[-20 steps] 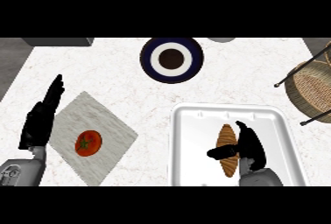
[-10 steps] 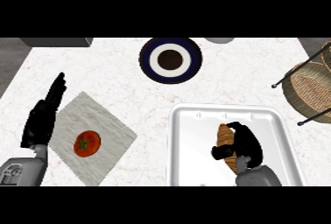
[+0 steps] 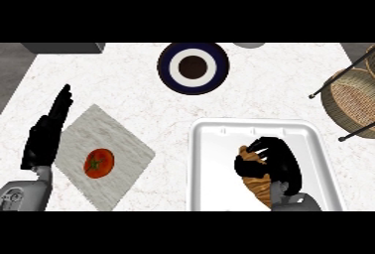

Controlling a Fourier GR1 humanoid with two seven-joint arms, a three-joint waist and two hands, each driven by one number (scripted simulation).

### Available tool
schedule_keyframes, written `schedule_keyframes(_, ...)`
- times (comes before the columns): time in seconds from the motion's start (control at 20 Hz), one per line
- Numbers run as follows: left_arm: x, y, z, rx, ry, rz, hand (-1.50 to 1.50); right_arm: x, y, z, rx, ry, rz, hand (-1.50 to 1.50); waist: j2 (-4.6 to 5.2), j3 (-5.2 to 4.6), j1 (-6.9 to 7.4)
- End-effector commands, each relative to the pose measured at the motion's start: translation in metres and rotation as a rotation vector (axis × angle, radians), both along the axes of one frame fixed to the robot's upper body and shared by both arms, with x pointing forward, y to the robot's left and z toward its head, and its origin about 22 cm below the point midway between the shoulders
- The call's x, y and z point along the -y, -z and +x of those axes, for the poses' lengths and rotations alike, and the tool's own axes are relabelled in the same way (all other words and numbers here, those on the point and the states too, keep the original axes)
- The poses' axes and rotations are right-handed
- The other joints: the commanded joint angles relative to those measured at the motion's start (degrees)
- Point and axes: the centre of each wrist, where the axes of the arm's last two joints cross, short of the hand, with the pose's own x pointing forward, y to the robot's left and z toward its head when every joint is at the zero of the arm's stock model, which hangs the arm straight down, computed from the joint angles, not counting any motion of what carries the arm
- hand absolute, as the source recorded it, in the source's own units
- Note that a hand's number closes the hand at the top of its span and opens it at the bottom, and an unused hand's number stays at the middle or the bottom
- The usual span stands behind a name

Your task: Pick the croissant from the tray and place it in the tiered basket

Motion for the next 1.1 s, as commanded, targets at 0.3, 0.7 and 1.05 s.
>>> schedule_keyframes(0.3, -0.006, 0.008, -0.011, -0.033, -0.025, -0.002, 0.0, 0.012, -0.055, -0.066, 0.451, -0.776, -0.02, 1.5, -0.73, 0.3, -1.61)
schedule_keyframes(0.7, 0.001, 0.004, 0.0, -0.006, -0.005, -0.006, 0.0, 0.085, -0.147, -0.086, 0.861, -0.627, -0.118, 1.5, 0.13, 0.18, -1.12)
schedule_keyframes(1.05, 0.007, 0.012, -0.007, 0.001, 0.002, -0.004, 0.0, 0.143, -0.194, -0.079, 0.87, -0.552, -0.324, 1.5, 0.15, 0.16, -0.23)
